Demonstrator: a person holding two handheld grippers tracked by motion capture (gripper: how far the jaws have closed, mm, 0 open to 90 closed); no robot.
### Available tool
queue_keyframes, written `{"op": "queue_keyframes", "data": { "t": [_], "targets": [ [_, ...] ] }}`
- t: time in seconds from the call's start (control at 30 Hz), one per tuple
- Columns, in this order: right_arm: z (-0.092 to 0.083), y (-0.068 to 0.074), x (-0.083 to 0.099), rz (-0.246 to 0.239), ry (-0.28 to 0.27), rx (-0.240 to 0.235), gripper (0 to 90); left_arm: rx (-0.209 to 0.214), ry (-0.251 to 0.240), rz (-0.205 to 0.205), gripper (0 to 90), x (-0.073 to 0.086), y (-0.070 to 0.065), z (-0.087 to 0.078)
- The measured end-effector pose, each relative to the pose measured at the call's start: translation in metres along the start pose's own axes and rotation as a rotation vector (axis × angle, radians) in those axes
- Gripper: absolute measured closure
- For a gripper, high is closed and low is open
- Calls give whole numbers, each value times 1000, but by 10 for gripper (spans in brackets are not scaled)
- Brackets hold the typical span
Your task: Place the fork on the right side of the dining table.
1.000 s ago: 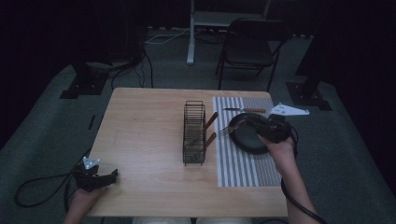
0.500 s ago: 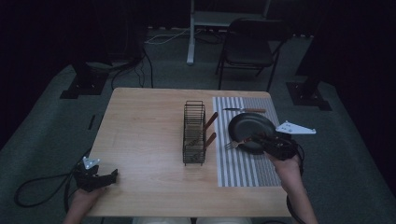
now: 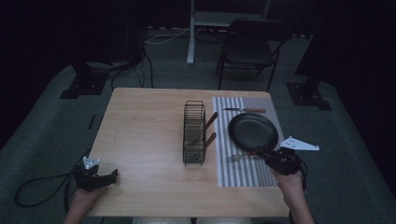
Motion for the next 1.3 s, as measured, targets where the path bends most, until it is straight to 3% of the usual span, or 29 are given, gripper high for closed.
{"op": "queue_keyframes", "data": {
  "t": [0.33, 0.57, 0.77, 1.0, 1.3],
  "targets": [
    [-5, -3, 23, 37, 21, 14, 805, -2, -1, -5, 16, 0, 0, 0],
    [-6, -8, 29, 70, 13, 9, 804, -3, -2, -5, 16, 0, 0, 0],
    [-6, -20, 31, 122, 11, 5, 783, -2, -2, -5, 16, 0, 0, 0],
    [-7, -34, 35, 113, 1, 39, 719, -2, -2, -5, 16, 0, 0, 0],
    [-5, -57, 44, 161, 19, 50, 656, -3, -1, -5, 16, 0, 0, 0]
  ]
}}
Point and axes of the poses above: each handheld gripper's, and its own axes: z roughly forward along the jaws, x roughly out of its underside, y roughly to its left, the point moved 3 cm from there along z, roughly forward along the jaws, and after that the axes turned 12 degrees about z, right-handed, at the moved point
